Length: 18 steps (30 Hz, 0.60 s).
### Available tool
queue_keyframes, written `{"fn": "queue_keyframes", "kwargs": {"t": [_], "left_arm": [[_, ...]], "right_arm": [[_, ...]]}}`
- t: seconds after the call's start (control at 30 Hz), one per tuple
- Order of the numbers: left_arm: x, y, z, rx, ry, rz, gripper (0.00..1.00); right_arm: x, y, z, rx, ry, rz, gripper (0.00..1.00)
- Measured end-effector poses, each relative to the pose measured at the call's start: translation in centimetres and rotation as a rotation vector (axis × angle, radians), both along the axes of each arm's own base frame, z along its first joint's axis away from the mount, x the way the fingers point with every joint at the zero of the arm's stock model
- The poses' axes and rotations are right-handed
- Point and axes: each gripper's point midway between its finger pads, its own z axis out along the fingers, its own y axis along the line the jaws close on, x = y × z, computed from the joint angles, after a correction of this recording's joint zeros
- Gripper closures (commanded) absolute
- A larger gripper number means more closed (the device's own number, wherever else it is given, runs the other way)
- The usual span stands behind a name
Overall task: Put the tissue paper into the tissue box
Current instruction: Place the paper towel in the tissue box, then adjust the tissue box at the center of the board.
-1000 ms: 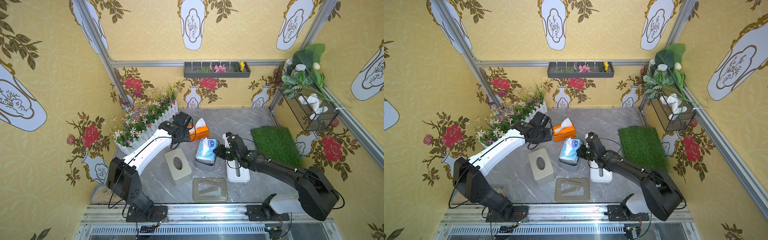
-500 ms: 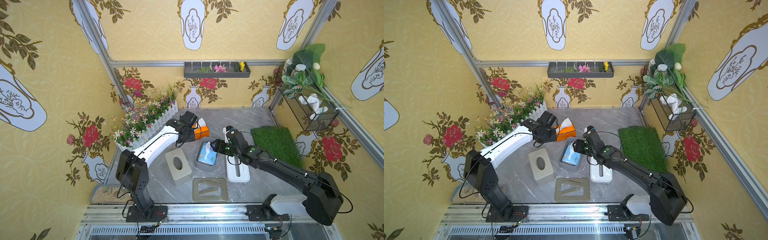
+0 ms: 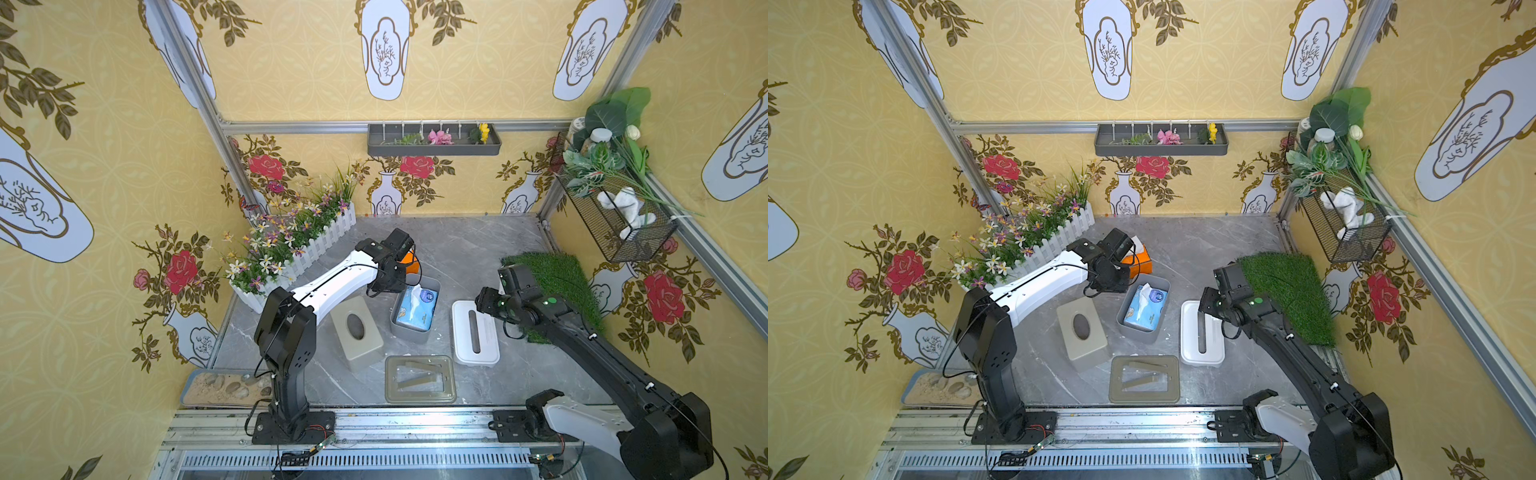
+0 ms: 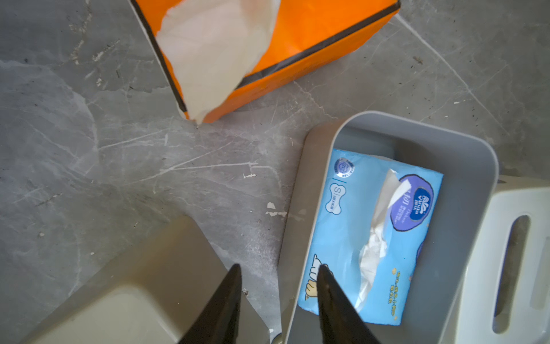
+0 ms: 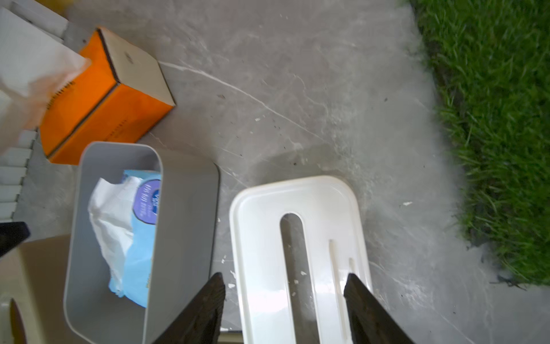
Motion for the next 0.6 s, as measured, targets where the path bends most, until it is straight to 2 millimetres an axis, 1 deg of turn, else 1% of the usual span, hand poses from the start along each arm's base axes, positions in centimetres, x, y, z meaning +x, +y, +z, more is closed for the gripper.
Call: {"fn": "queue_keyframes", "kwargs": {"t": [0.1, 0.17, 0.37, 0.53, 0.6], "left_arm": [[-0.2, -0.5, -0.3, -0.008, 0.015, -0.026, 0.60], [-0.4, -0.9, -0.4, -0.012, 0.018, -0.048, 0.61], [-0.8, -1.6, -1.4, -0.013, 0.049, -0.095, 0.64], [-1.1, -2.0, -1.9, -0.020, 0.070, -0.126, 0.66], [-1.2, -2.2, -2.3, -0.025, 0.082, -0.135, 0.69]], "right_arm": [[-1.8, -0.3, -2.1, -0.008, 0.081, 0.008, 0.33], [-2.7, -0.6, -3.0, -0.018, 0.114, 0.001, 0.34], [-4.4, -1.8, -4.4, -0.055, 0.173, -0.038, 0.34], [-5.1, -2.4, -4.9, -0.073, 0.191, -0.065, 0.35], [-5.4, -2.5, -5.2, -0.076, 0.202, -0.069, 0.37]]}}
